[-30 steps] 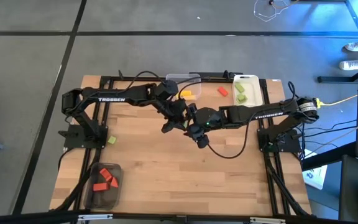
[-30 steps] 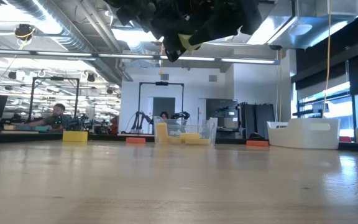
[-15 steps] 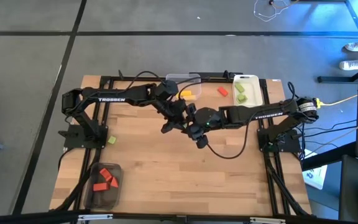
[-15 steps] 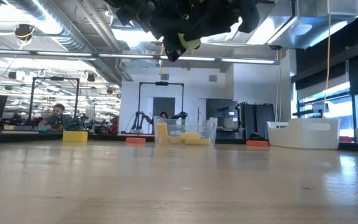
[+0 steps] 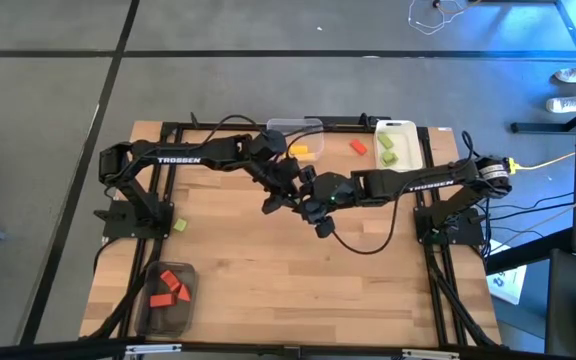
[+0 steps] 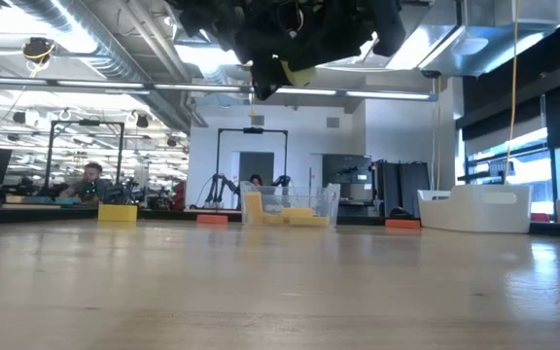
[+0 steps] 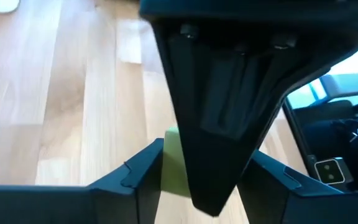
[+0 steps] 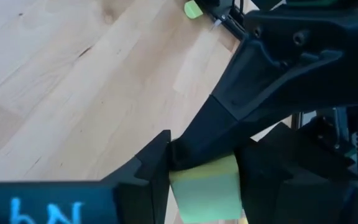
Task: Sort & place blocks by color
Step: Put the green squared block into the white bin
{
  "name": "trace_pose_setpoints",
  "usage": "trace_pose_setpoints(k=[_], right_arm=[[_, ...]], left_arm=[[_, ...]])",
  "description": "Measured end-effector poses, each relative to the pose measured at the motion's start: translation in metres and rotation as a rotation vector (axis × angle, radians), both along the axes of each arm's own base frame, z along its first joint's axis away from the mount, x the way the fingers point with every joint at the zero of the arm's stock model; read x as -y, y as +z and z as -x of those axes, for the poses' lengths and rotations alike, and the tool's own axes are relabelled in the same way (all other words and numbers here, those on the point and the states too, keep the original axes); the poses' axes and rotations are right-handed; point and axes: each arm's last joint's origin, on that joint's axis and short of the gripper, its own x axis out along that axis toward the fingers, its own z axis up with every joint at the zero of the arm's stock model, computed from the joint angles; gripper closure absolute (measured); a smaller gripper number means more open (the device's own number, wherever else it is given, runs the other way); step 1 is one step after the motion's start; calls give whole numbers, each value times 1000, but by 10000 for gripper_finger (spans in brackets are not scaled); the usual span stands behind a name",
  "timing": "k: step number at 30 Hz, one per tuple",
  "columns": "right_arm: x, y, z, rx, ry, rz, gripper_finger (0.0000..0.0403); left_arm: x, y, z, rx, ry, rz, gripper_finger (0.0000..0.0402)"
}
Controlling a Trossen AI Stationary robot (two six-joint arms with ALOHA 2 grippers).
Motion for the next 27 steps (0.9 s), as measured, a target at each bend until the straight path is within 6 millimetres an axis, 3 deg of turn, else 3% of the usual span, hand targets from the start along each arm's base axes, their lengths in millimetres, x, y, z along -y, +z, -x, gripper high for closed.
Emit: trace_pose_setpoints(k=[8,15,19,27], right_arm=[[1,1,6,-33,-34,21,264],[4,-4,10,-87,-146,45,267],[13,0,20,-97,-337,89,267],[53,15,50,-62,-755,-97,267]], left_arm=[[-3,-5,8,-83,4,0,227],[0,12,19,-30,-11,-60,226],[1,24,31,-36,26,-122,226],[11,44,50,-35,137,-320,225]])
